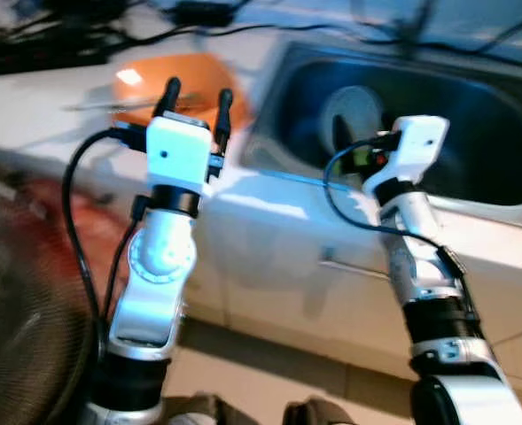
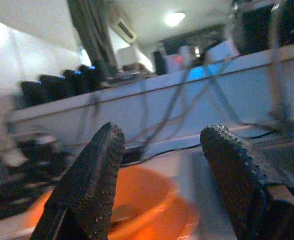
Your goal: Kitchen organization
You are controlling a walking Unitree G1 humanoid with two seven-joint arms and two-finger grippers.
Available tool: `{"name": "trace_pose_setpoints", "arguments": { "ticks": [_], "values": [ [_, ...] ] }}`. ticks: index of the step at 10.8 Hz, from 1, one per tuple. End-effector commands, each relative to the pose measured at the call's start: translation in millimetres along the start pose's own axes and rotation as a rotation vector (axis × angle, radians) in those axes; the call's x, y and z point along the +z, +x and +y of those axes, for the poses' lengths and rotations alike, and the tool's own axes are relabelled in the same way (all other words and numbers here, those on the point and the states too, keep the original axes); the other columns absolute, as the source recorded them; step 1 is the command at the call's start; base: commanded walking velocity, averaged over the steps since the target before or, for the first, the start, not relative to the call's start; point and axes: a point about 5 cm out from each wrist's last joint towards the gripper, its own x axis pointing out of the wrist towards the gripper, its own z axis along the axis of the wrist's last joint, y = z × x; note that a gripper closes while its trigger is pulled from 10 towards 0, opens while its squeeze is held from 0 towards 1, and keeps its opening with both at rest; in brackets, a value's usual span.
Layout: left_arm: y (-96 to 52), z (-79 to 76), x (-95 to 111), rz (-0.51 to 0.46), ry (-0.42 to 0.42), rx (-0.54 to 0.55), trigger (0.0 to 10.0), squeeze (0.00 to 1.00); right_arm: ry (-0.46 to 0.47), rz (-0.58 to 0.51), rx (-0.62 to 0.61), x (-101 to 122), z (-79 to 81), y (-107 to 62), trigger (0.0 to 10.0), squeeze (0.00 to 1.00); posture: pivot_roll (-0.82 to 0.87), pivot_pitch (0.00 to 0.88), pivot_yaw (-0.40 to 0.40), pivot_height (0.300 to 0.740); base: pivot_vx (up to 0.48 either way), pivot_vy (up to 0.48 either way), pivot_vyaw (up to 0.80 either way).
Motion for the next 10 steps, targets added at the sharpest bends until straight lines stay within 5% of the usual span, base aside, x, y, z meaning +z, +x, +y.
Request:
{"name": "trace_pose_setpoints", "arguments": {
  "ticks": [1, 5, 10],
  "values": [
    [-0.1, -0.1, 5.0, -0.025, 0.014, -0.006, 10.0, 0.0, 0.009, -0.007, -0.002, 1.3, -1.0, 0.1, 10.0, 0.0, 0.09, 0.172, -0.035, 0.74, 0.349, 0.0, 0.0],
    [0.5, -0.7, 6.7, -0.033, 0.014, -0.008, 10.0, 0.0, -0.012, 0.002, 0.002, 0.4, -1.3, 0.0, 10.0, 0.0, 0.09, 0.171, -0.036, 0.74, 0.331, 0.0, 0.0],
    [-1.1, -3.3, 8.4, -0.054, 0.013, -0.027, 10.0, 0.0, -0.013, 0.0, 0.013, -0.7, 0.1, -1.1, 10.0, 0.0, 0.09, 0.172, -0.035, 0.74, 0.0, 0.0, 0.26]
  ]
}}
